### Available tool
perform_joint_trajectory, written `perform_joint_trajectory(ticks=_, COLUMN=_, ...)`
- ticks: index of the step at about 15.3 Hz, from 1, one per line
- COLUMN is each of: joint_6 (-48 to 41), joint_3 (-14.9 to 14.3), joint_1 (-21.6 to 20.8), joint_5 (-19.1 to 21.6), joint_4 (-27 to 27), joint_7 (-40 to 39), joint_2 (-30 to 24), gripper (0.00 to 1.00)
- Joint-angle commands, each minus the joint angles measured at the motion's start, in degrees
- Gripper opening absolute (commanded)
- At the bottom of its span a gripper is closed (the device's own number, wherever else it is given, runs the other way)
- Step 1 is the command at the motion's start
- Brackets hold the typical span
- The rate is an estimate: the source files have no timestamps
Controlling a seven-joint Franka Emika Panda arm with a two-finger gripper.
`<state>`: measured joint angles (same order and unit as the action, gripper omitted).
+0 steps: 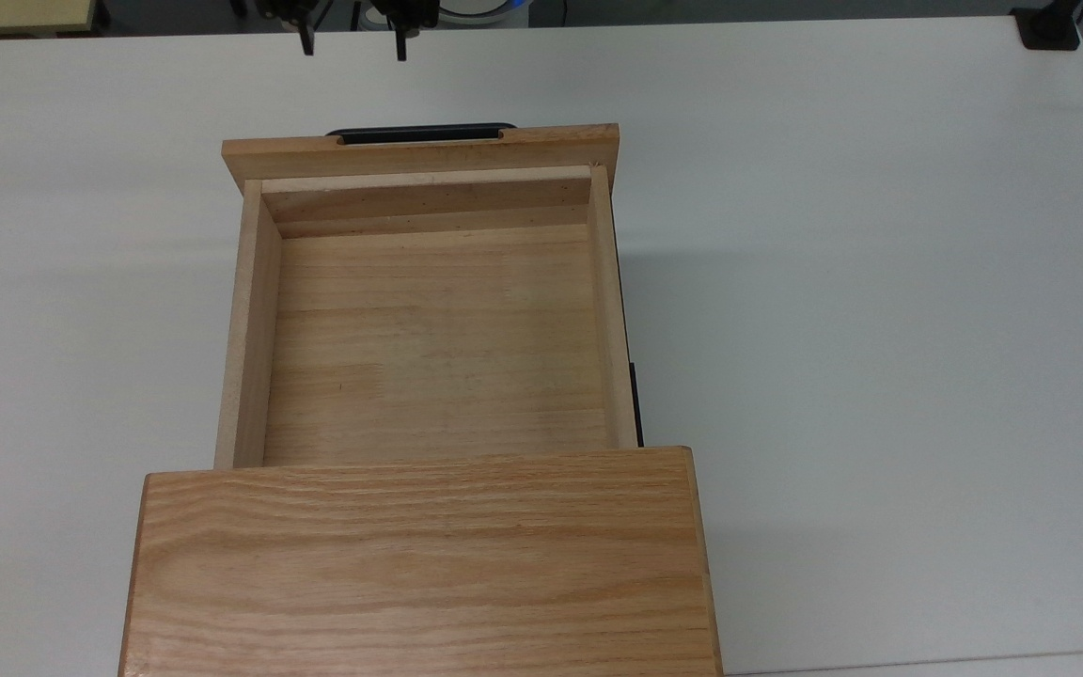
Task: Close the drawer by sliding it
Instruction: 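Move the gripper toward the black handle of the open drawer, then lower the gripper onto the drawer front beside the black handle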
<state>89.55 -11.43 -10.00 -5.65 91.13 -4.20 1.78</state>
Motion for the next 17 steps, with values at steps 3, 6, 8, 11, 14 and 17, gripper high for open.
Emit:
perform_joint_trajectory(ticks=3, joint_6=-0.9, joint_3=-0.2, joint_1=-0.5, joint_5=1.3, joint_4=-0.2, joint_7=-0.6, joint_2=0.8, gripper=0.23)
perform_joint_trajectory(ticks=6, joint_6=-0.8, joint_3=0.0, joint_1=-0.7, joint_5=1.6, joint_4=-0.2, joint_7=-0.6, joint_2=1.5, gripper=0.16)
perform_joint_trajectory(ticks=8, joint_6=-0.5, joint_3=0.3, joint_1=-0.8, joint_5=2.7, joint_4=-0.3, joint_7=0.7, joint_2=2.6, gripper=0.16)
perform_joint_trajectory(ticks=11, joint_6=3.1, joint_3=0.4, joint_1=-1.4, joint_5=5.3, joint_4=-1.6, joint_7=1.6, joint_2=4.9, gripper=0.16)
perform_joint_trajectory(ticks=14, joint_6=5.2, joint_3=0.4, joint_1=-1.8, joint_5=8.0, joint_4=-4.5, joint_7=2.2, joint_2=8.3, gripper=0.06)
perform_joint_trajectory(ticks=17, joint_6=8.3, joint_3=0.4, joint_1=-1.9, joint_5=10.4, joint_4=-5.7, joint_7=2.2, joint_2=9.9, gripper=0.01)
